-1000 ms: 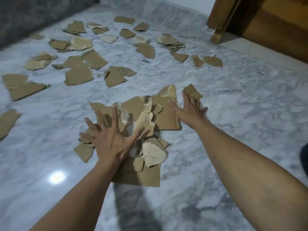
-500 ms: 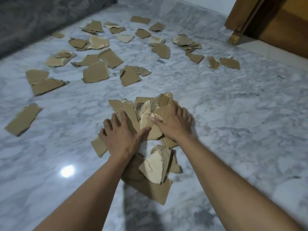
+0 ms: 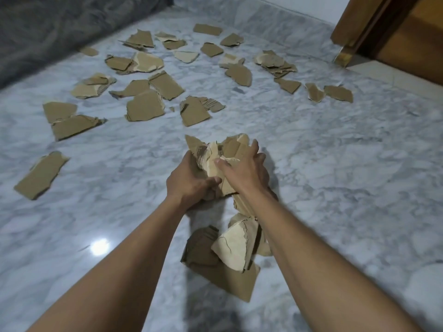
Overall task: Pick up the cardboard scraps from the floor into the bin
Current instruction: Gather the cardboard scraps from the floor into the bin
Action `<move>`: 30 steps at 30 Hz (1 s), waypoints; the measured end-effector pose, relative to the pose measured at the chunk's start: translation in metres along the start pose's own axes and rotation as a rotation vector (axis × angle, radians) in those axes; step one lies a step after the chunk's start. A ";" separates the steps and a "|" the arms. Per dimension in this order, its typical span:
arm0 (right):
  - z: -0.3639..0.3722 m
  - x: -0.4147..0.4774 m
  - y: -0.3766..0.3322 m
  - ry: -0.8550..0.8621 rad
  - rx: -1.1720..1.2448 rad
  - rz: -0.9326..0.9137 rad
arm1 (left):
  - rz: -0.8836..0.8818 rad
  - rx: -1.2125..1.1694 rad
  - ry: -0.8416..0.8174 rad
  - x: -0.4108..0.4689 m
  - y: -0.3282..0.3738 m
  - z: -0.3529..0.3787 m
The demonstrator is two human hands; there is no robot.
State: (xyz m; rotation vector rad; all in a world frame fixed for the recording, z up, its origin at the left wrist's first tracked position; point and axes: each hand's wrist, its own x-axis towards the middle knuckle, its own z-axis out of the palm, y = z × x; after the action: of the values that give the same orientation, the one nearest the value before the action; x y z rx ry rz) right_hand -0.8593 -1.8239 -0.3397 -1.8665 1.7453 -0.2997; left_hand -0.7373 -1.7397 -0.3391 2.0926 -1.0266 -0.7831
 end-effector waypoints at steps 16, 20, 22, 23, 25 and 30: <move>-0.140 -0.019 0.061 0.357 0.573 0.155 | 0.065 -0.737 -0.366 -0.007 0.153 0.067; -0.223 -0.037 0.095 0.583 0.530 0.169 | 0.188 -0.752 -0.533 -0.038 0.236 0.095; -0.270 -0.047 0.108 0.691 0.497 0.149 | 0.251 -0.777 -0.588 -0.054 0.279 0.110; -0.294 -0.054 0.115 0.745 0.481 0.130 | 0.285 -0.787 -0.608 -0.063 0.301 0.119; -0.342 -0.068 0.135 0.857 0.442 0.097 | 0.359 -0.802 -0.646 -0.088 0.345 0.138; -0.455 -0.105 0.204 1.112 0.354 0.028 | 0.549 -0.830 -0.736 -0.164 0.453 0.188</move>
State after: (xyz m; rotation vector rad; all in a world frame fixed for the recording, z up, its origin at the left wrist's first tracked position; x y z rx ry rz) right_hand -1.2819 -1.8325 -0.0556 -1.4574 2.1256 -1.7610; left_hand -1.1559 -1.8707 -0.0652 0.7609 -1.2568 -1.4064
